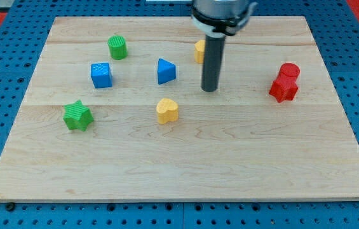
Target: Push the blue triangle into blue cube
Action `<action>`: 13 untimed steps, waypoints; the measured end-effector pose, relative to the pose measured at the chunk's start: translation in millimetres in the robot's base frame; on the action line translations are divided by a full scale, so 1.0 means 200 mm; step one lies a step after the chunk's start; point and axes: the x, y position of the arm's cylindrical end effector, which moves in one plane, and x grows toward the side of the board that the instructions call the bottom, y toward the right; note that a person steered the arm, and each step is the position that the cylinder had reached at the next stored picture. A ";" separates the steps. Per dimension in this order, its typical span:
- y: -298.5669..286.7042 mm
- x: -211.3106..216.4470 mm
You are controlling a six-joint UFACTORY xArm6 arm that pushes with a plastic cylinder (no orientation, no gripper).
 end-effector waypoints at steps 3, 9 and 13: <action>-0.39 -0.33; -0.68 -0.15; -0.87 0.05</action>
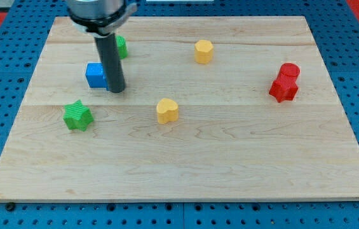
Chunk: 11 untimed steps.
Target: Push the blue triangle into blue cube
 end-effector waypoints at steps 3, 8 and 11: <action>0.23 0.01; -0.08 -0.18; -0.27 -0.18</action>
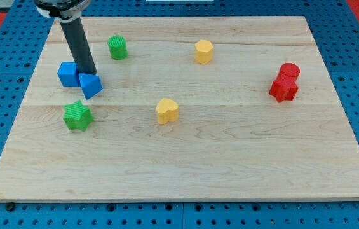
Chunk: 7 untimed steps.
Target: Push the blue triangle into blue cube
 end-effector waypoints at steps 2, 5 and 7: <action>0.17 0.01; 0.02 0.15; 0.04 0.15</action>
